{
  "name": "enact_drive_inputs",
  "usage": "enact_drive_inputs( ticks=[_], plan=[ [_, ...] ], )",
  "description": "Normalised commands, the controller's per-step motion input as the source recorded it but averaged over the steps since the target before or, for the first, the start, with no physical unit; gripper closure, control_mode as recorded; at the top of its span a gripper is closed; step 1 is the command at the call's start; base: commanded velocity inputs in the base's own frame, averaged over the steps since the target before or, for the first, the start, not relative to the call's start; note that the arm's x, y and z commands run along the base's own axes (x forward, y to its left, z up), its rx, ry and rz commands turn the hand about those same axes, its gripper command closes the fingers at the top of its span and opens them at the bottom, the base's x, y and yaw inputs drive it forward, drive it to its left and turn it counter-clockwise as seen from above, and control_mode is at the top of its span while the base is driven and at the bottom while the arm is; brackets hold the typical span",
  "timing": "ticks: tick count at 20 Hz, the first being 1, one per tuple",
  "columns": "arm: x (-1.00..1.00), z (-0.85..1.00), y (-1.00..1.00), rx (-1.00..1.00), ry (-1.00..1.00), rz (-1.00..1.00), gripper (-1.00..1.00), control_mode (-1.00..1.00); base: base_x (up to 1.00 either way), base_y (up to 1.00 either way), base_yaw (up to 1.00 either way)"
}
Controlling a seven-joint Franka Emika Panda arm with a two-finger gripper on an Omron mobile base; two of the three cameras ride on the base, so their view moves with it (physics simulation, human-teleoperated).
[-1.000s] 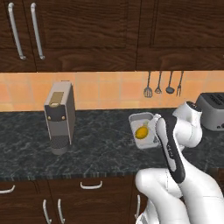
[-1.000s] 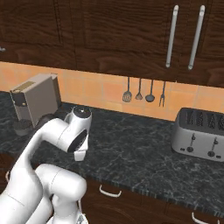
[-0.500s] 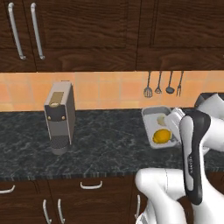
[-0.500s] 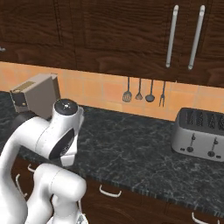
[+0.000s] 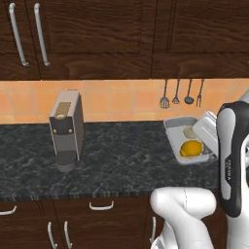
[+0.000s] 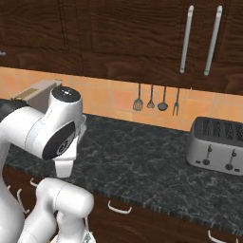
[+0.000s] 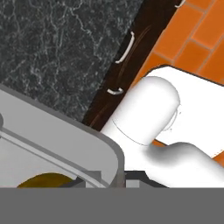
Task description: Take the meat container that has the steak and place it on the second highest rack of the freezer. Then take the vegetable container that has the lemon and garlic and place it on the highest rack of the freezer.
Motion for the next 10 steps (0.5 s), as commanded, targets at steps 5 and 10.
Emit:
enact_drive_inputs(
  ticks=[5,10],
  plan=[
    [-0.27,0.03,0.00,0.00,-0.09,-0.10,1.00,-1.00,0.00,0.00,0.00],
    [0.00,0.00,0.00,0.00,0.00,0.00,1.00,1.00,-0.73,0.11,-0.60]
  ],
)
